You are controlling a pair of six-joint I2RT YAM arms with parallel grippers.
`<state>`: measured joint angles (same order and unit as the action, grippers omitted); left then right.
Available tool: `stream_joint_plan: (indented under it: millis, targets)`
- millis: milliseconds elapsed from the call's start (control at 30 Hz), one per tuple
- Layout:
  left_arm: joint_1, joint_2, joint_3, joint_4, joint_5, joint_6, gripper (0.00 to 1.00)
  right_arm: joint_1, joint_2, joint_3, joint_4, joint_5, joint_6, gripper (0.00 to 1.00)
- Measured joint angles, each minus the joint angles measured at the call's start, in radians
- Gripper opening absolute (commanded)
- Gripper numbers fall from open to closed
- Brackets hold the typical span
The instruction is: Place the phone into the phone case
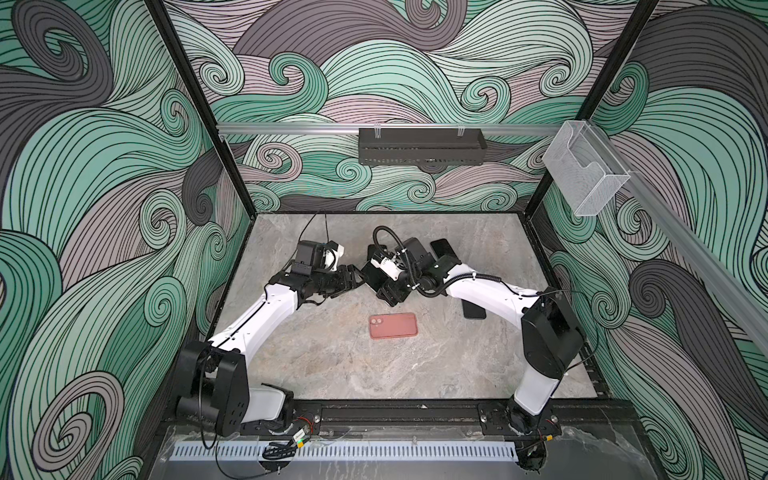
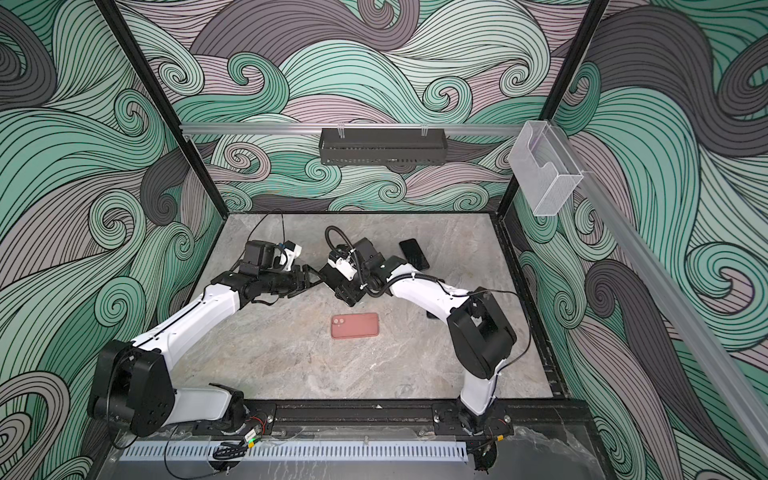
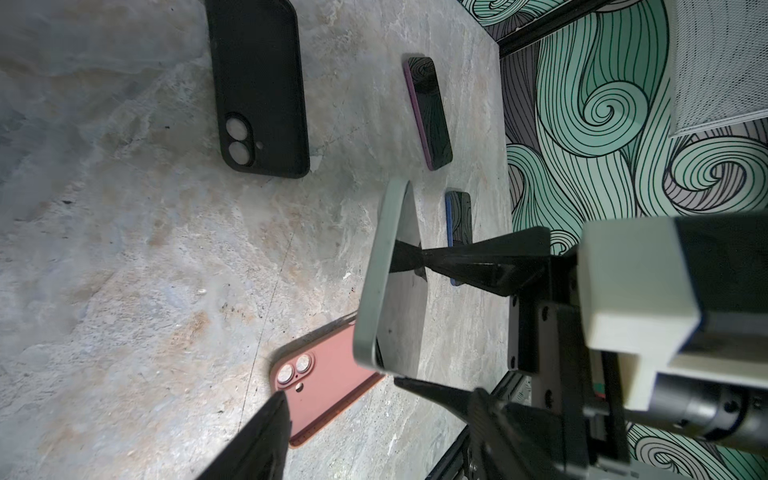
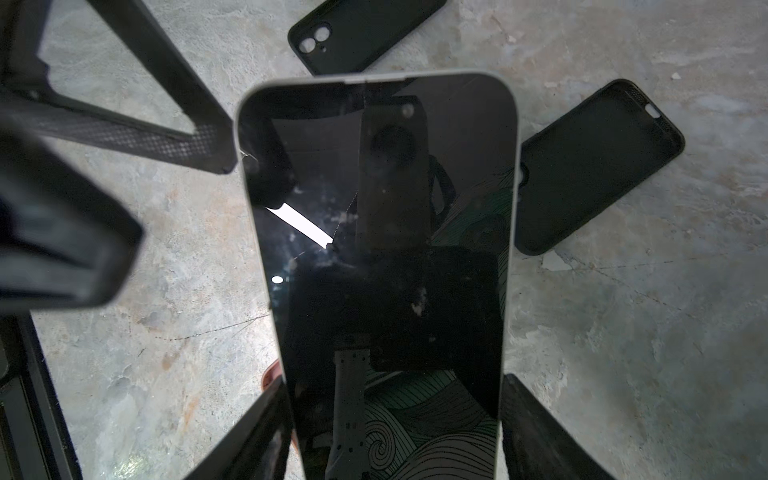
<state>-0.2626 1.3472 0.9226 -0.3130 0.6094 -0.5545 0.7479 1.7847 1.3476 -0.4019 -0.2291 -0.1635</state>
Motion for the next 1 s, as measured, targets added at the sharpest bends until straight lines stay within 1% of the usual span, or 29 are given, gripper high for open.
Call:
stream_joint_plan:
  millis: [167, 333, 400, 433, 600, 667, 733, 833, 900, 1000]
  targets:
    - [0.014, 0.012, 0.007, 0.000, 0.034, -0.006, 0.53, 0.014, 0.000, 0.000, 0.002, -0.016, 0.000, 0.18]
    - [0.031, 0.028, 0.012, 0.001, 0.066, -0.008, 0.47, 0.026, 0.000, 0.000, 0.002, -0.027, 0.000, 0.18]
    - [0.034, 0.036, 0.012, 0.001, 0.075, -0.010, 0.43, 0.030, 0.000, -0.002, 0.003, -0.033, 0.000, 0.18]
    - [0.035, 0.038, 0.012, 0.002, 0.077, -0.012, 0.40, 0.032, 0.000, -0.002, 0.005, -0.034, 0.000, 0.18]
    - [0.045, 0.045, 0.012, 0.018, 0.092, -0.027, 0.14, 0.035, 0.000, -0.006, 0.026, -0.038, 0.000, 0.18]
    - [0.046, 0.047, 0.012, 0.022, 0.098, -0.027, 0.07, 0.035, 0.000, -0.010, 0.035, -0.042, 0.001, 0.19]
    - [0.048, 0.047, 0.012, 0.029, 0.106, -0.021, 0.03, 0.032, 0.000, -0.014, 0.043, -0.051, 0.002, 0.20]
    - [0.051, 0.047, 0.011, 0.039, 0.111, -0.020, 0.00, 0.032, -0.001, -0.019, 0.055, -0.052, 0.006, 0.25]
    - [0.051, 0.047, 0.008, 0.046, 0.116, -0.022, 0.00, 0.032, -0.004, -0.025, 0.065, -0.052, 0.009, 0.37]
    - [0.051, 0.046, -0.003, 0.063, 0.131, -0.030, 0.00, 0.032, -0.020, -0.047, 0.078, -0.052, 0.018, 0.52]
